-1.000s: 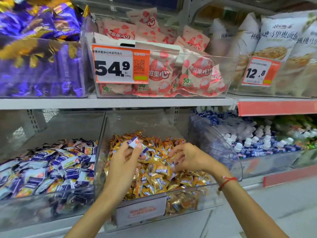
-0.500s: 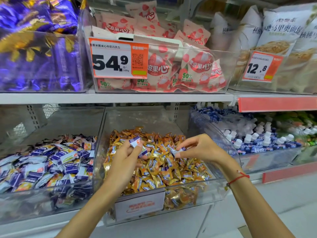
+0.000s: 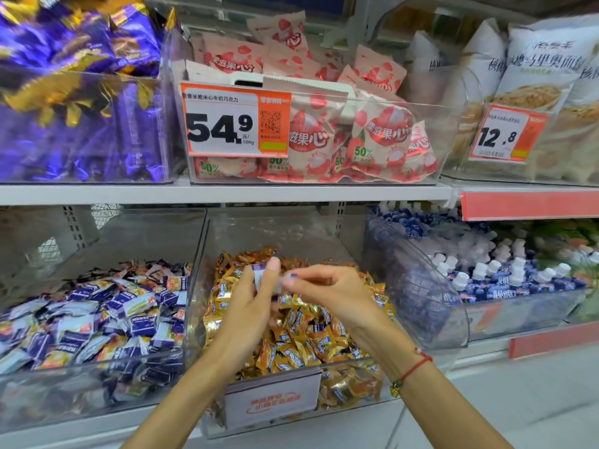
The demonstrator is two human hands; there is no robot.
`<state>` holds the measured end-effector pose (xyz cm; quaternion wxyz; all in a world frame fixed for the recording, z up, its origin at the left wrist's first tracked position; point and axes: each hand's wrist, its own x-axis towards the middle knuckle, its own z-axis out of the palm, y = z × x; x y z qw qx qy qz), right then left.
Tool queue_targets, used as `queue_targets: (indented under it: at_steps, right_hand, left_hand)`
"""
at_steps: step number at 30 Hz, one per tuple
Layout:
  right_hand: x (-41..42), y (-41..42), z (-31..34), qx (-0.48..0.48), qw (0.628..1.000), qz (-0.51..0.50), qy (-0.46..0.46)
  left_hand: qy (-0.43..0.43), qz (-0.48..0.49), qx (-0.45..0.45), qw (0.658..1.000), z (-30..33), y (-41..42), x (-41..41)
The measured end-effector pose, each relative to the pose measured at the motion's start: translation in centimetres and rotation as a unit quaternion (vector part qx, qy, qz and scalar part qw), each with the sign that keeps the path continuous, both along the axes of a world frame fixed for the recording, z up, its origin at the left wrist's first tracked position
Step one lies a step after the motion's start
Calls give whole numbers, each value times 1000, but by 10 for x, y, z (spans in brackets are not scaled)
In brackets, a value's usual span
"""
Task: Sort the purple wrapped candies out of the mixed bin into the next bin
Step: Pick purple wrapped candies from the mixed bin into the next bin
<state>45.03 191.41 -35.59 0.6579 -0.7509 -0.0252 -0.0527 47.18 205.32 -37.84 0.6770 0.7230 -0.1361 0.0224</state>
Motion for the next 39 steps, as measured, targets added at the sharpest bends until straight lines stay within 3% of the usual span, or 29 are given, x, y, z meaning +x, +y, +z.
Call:
queue_targets:
  at_steps: [2,4,6,8,10,11,12,17,21,24,27,29,34,39]
  right_hand:
    - [2,-5,1,-48,998,34,1]
    - [12,-19,-2,-159,987,-18,-8]
    - [21,-32,-12,-366,930,-30,9]
    - [27,-32,-25,-520,851,41,59]
    - [30,-27,-34,-610,786,75,75]
    - [31,-26,-34,-622,776,80,70]
    - [32,-28,-32,-609,787,82,64]
    - [25,-62,-24,-414,909,-12,41]
    - [14,-81,-14,-216,973,-44,69]
    - [6,-81,-8,-155,984,-48,69]
    - [-1,-70,-3,-135,989,-48,22]
    - [-5,-57,2,-123,992,-19,-12]
    - [-2,-27,-1,-215,976,22,-38]
    - [4,-31,4,-177,983,48,15]
  left_hand:
    - [-23,4,10,1000,-2,0,0]
    - [-21,27,0,999,-4,3,3]
    - [-13,59,-14,998,-5,6,3]
    - [-11,70,-28,997,-3,7,1]
    - [-15,62,-32,997,0,8,-3]
    - [-18,57,-21,998,1,8,-5]
    - [-19,50,-3,999,2,9,-7]
    - [-28,-4,71,997,2,6,-11]
    - [-24,-3,49,999,0,5,-9]
    - [-13,4,46,999,-5,5,-3]
    - [-51,32,103,993,-9,8,0]
    - [-63,19,89,994,-7,7,-1]
    - [-76,-5,56,996,-5,4,-4]
    - [-90,32,55,994,-8,8,1]
